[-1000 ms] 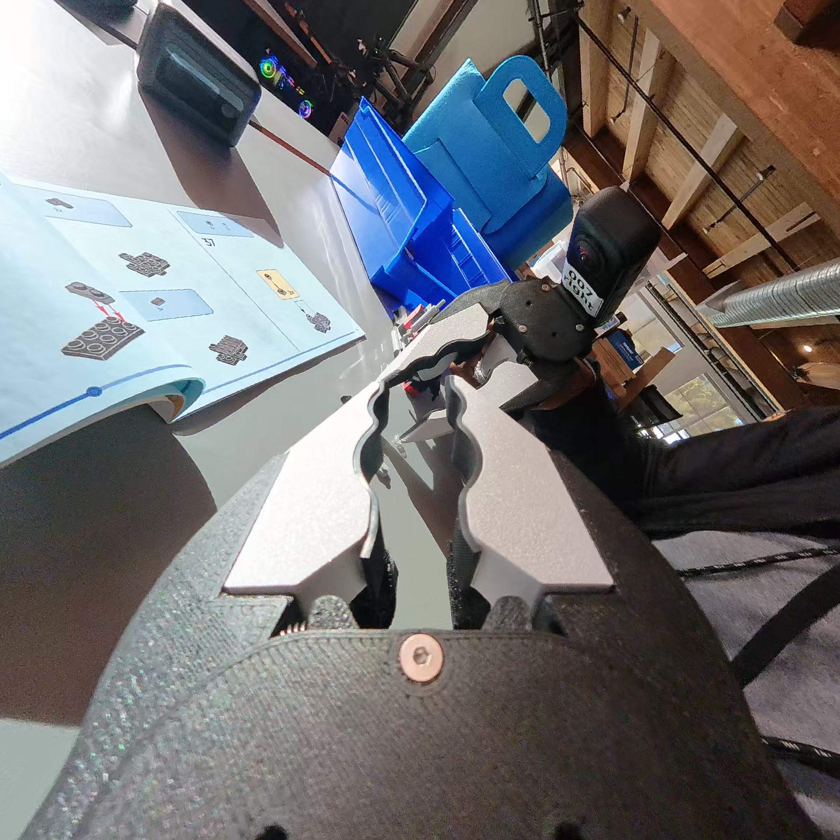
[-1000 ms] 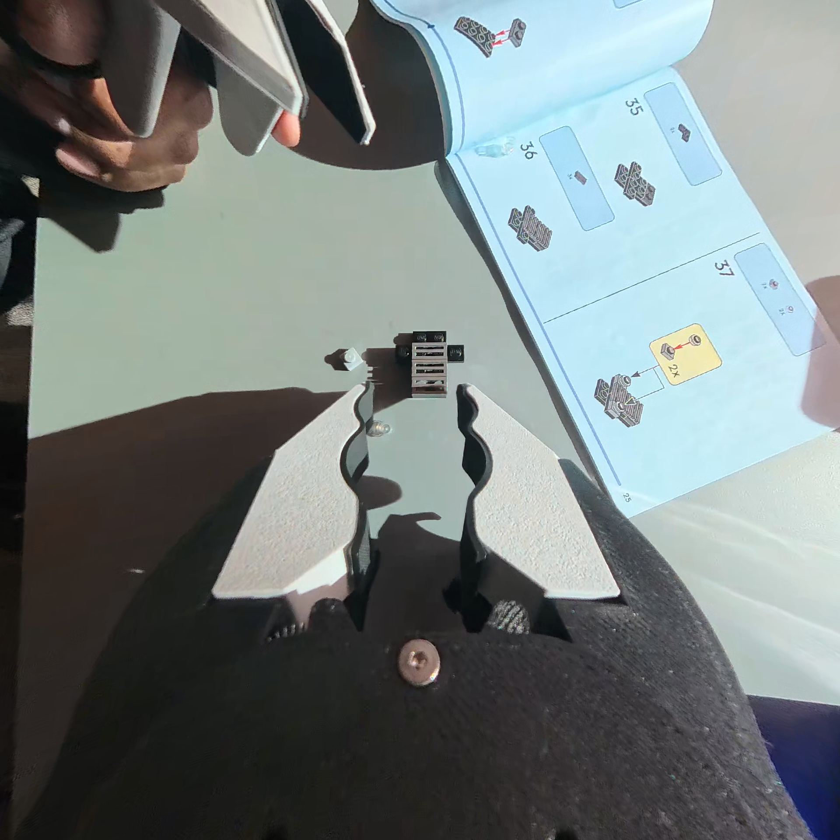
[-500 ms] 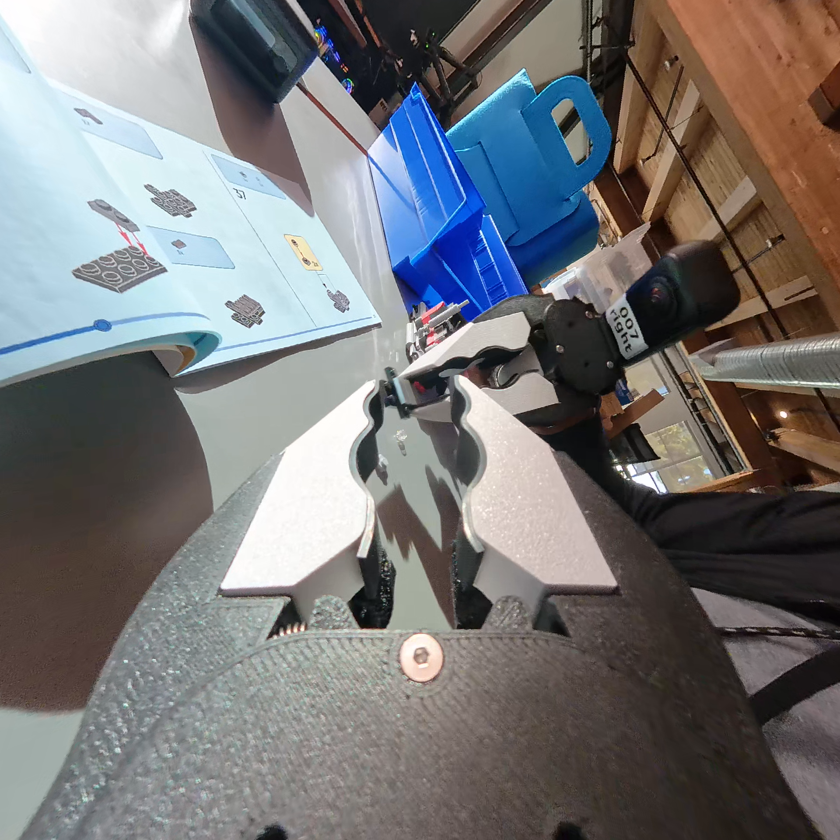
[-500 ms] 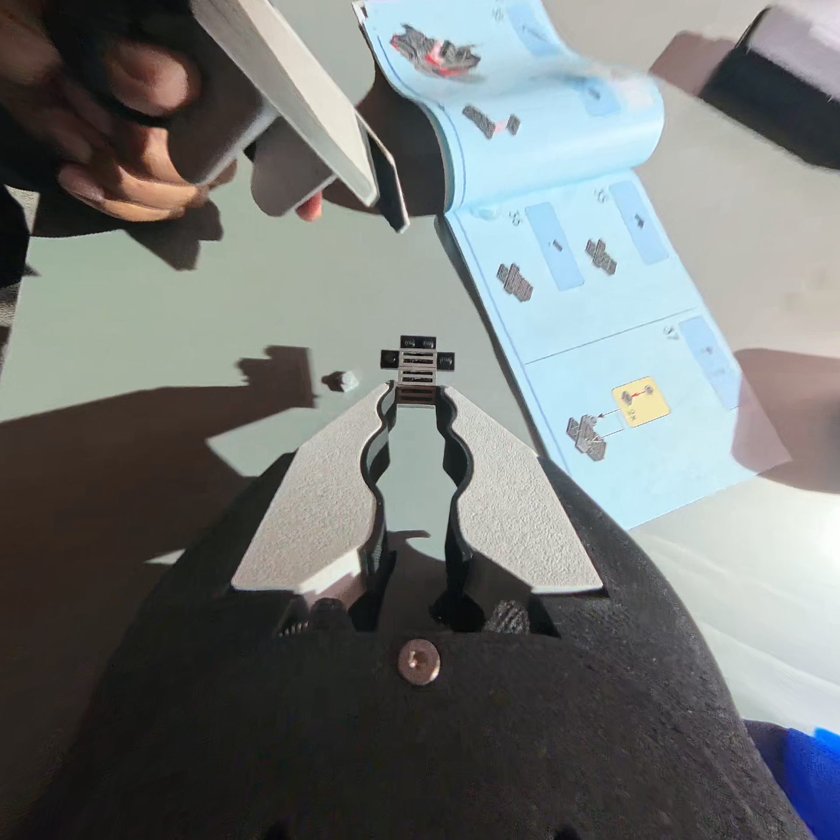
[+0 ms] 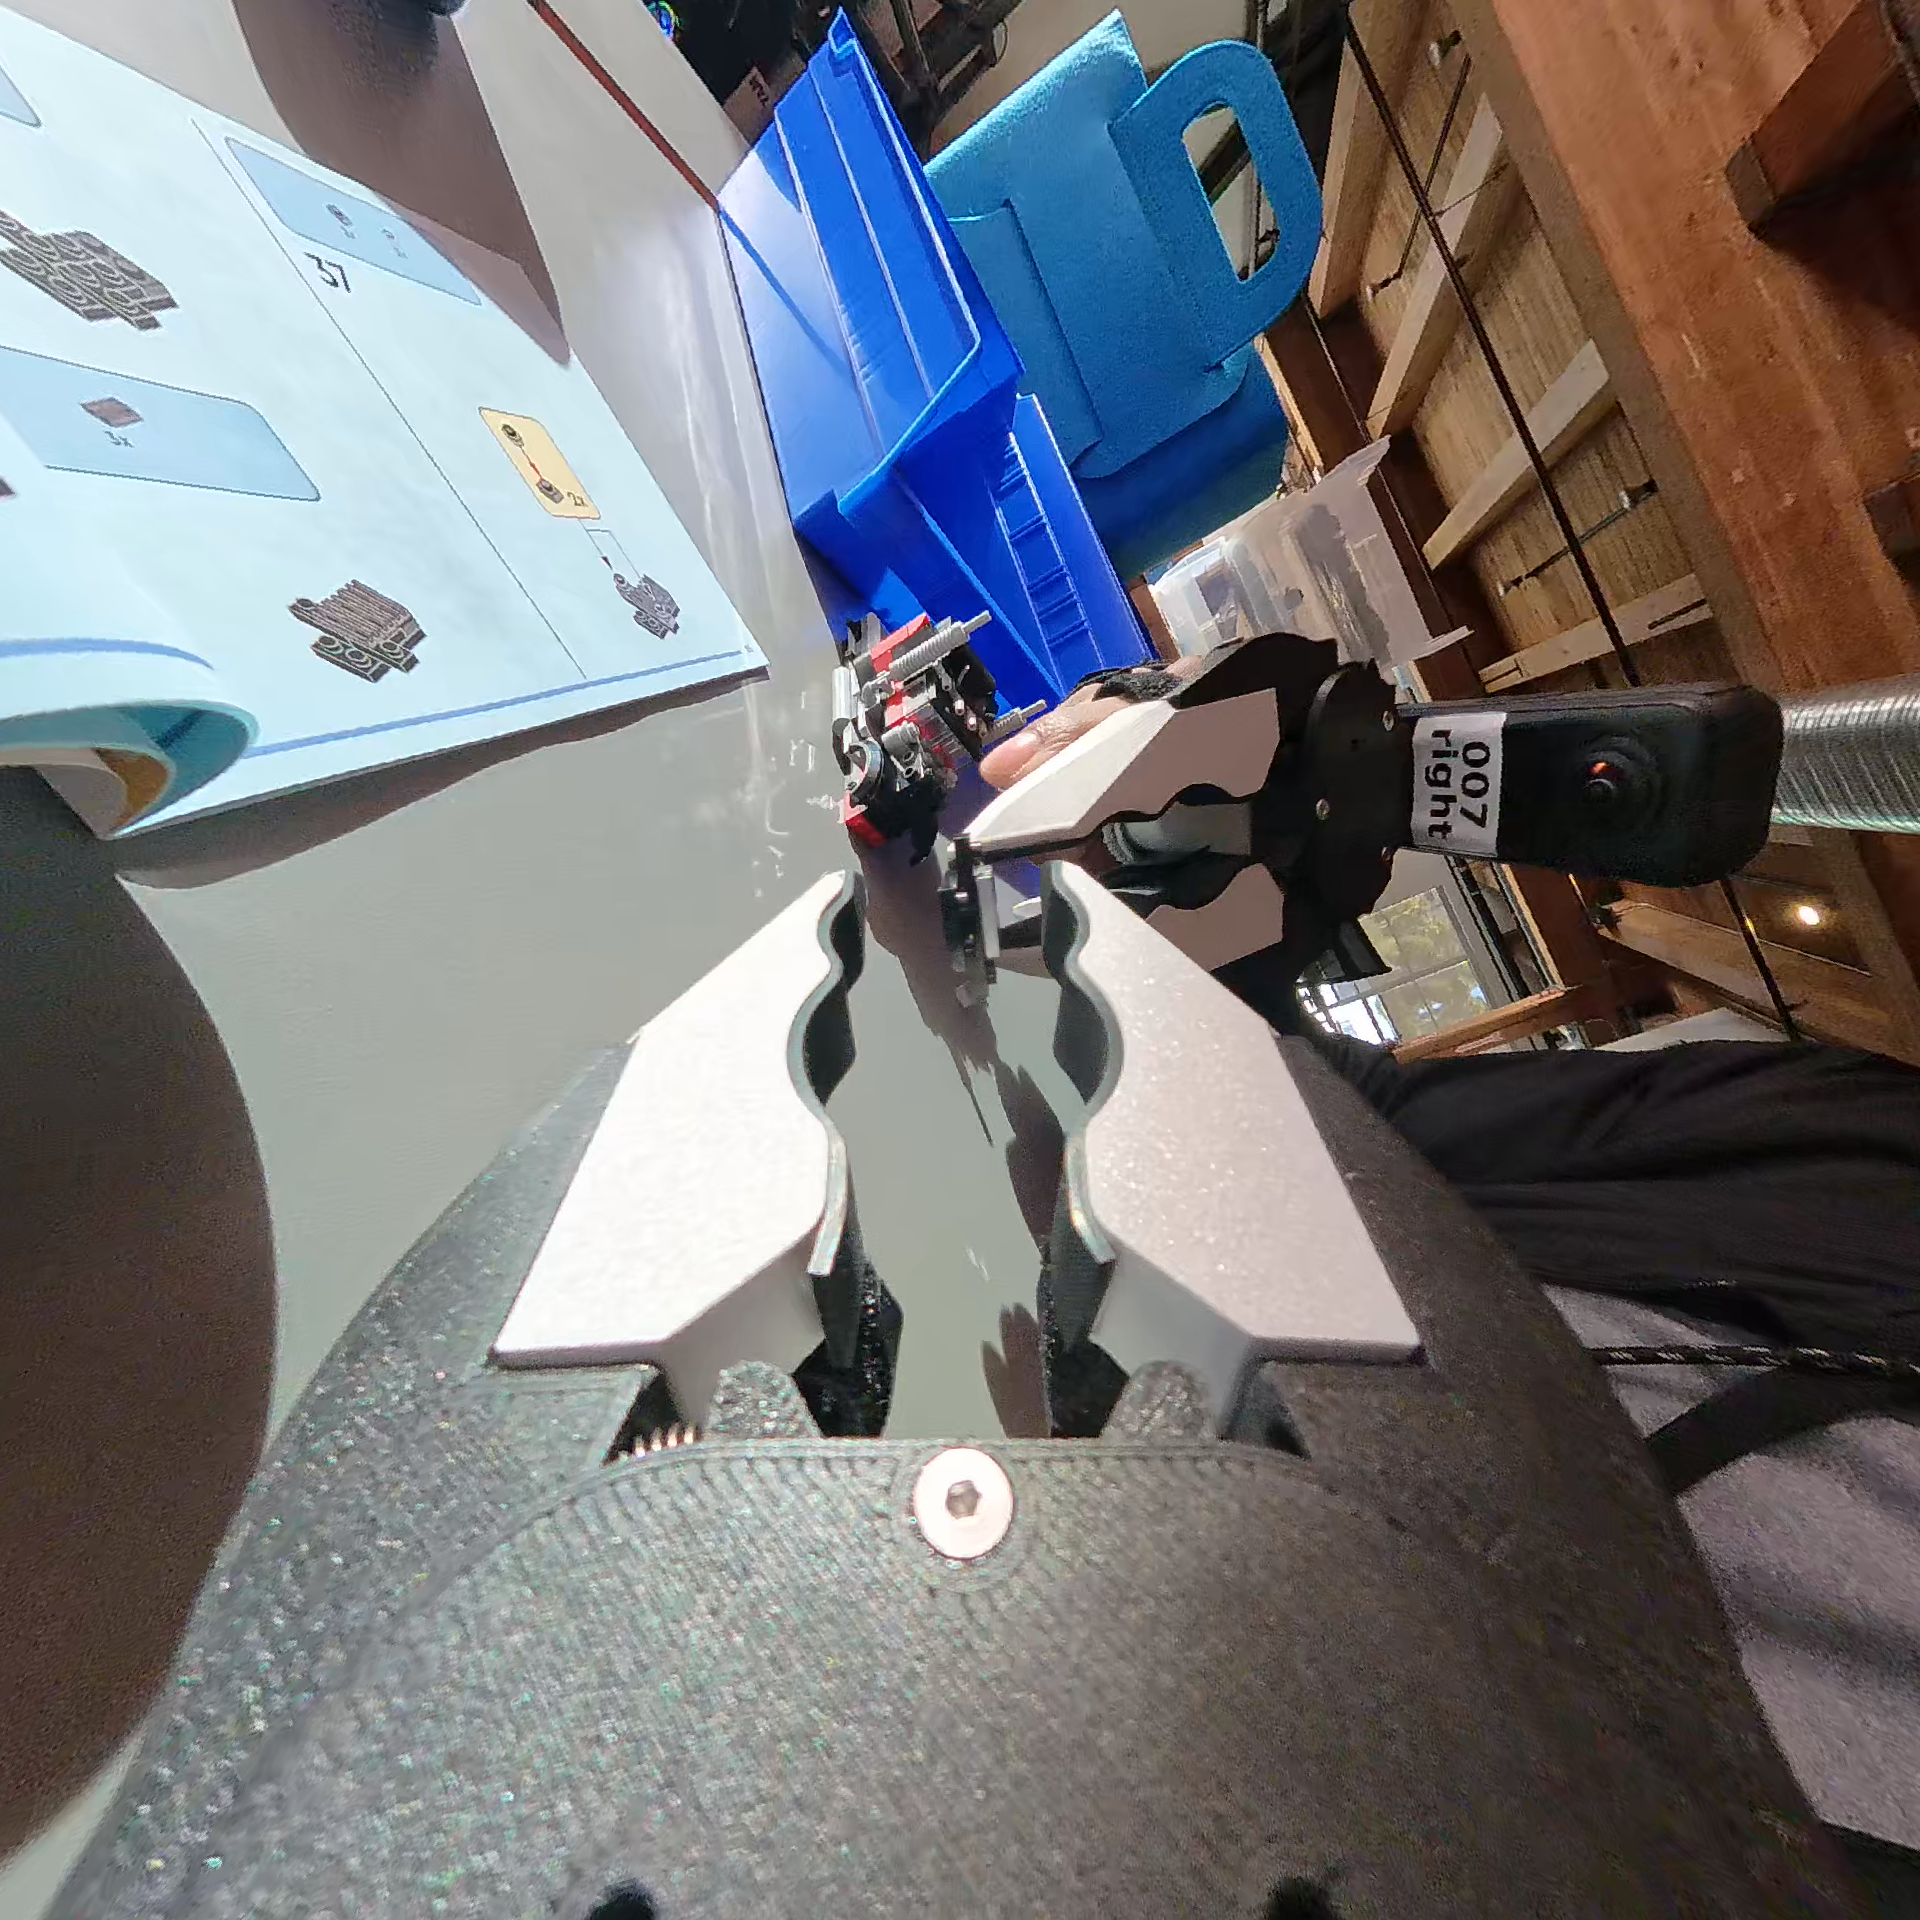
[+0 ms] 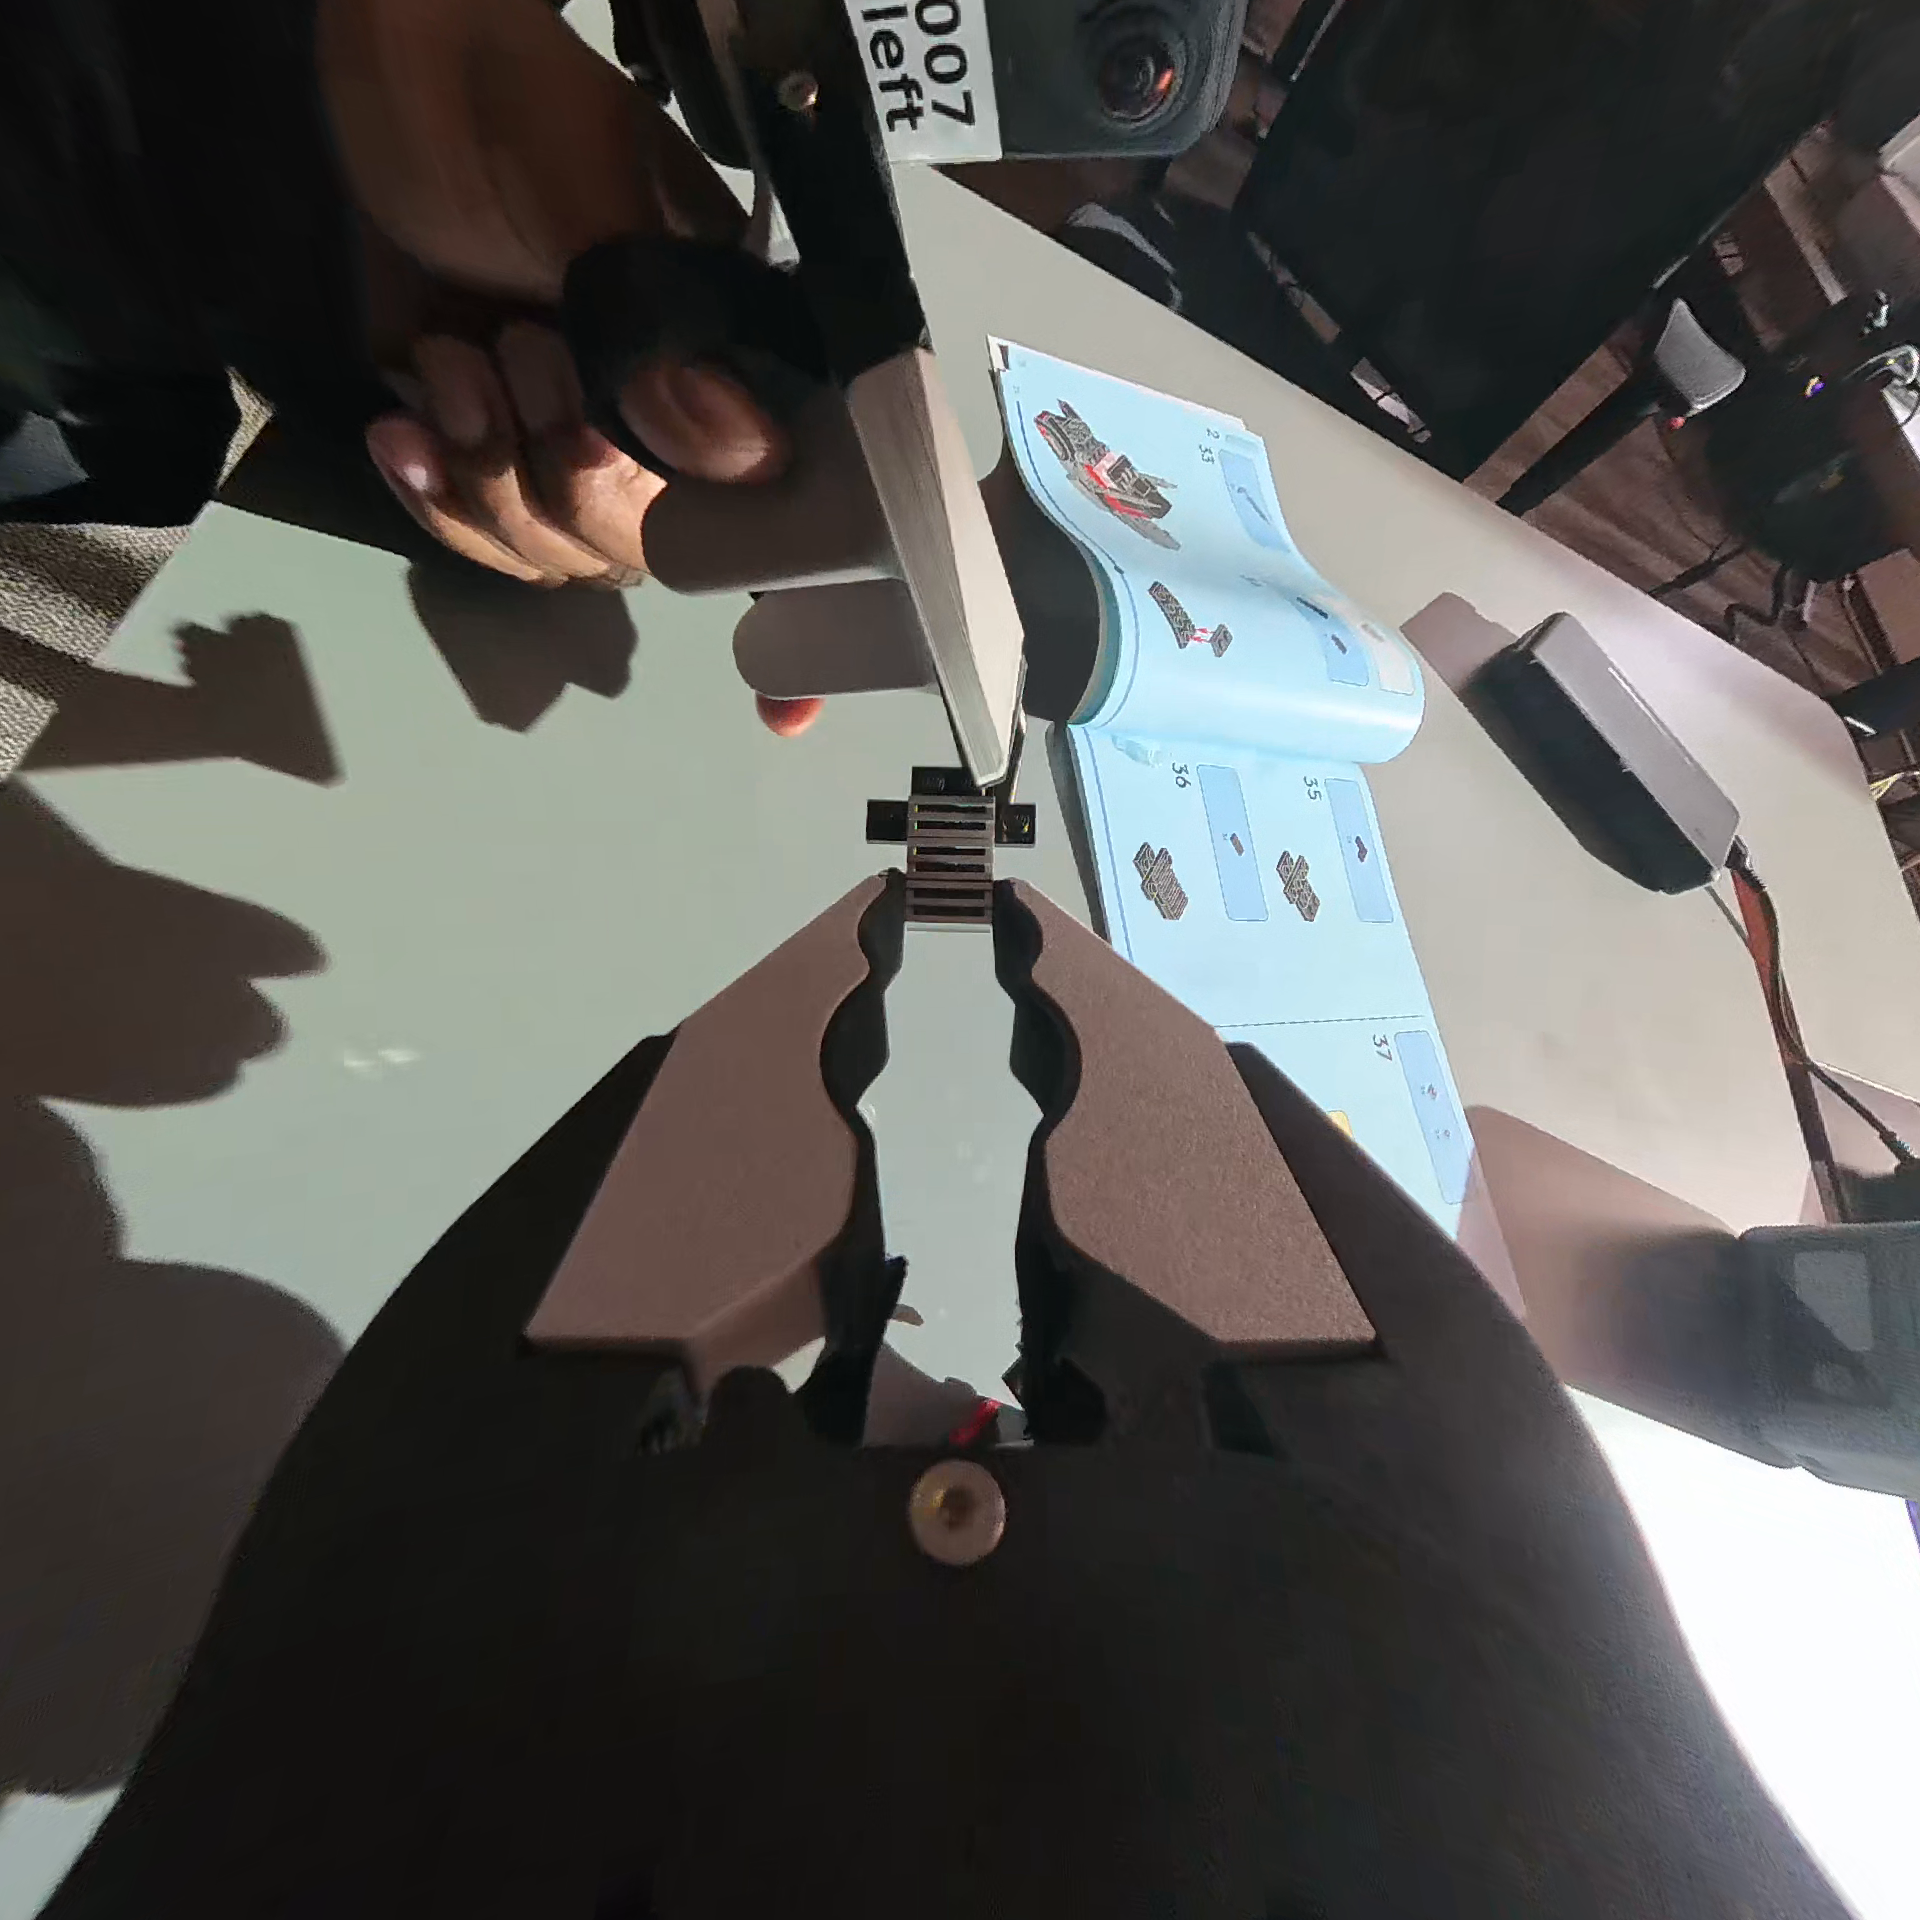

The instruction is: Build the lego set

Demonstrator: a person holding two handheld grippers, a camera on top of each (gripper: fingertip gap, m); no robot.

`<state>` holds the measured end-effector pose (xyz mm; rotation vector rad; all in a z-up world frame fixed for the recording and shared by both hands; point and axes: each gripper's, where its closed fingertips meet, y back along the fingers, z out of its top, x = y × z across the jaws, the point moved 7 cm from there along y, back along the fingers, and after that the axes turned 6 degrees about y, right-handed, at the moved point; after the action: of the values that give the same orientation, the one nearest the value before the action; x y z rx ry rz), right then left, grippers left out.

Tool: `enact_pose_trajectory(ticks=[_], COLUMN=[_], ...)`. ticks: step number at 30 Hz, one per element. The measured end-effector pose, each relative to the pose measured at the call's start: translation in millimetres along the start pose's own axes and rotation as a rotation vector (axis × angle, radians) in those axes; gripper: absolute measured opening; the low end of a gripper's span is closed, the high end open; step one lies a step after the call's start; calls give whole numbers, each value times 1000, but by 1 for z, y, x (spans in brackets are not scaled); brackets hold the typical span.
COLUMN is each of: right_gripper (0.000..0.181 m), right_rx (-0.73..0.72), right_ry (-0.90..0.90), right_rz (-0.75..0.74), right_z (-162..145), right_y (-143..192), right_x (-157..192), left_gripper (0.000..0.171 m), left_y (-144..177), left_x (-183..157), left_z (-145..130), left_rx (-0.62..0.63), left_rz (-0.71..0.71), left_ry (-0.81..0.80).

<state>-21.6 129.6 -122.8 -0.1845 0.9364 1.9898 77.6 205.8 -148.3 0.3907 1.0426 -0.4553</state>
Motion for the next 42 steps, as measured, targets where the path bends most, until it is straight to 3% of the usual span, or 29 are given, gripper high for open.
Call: enact_pose_trajectory(ticks=[17,23,31,42], right_gripper=[18,23,23,11], right_rx=[-51,52,222,224], right_ry=[-47,-235,-301,-332], right_rz=[-3,90,146,201], right_z=[2,-13,-23,-25], right_y=[0,-5,-24,-35], right_x=[0,6,17,18], left_gripper=[9,9,9,9], left_y=[-2,13,26,25], left_x=[-5,-1,1,3], left_z=[-3,5,1,-1], left_rx=[14,-94,-160,-159], left_rz=[-38,-39,-21,-9], left_ry=[-22,36,95,130])
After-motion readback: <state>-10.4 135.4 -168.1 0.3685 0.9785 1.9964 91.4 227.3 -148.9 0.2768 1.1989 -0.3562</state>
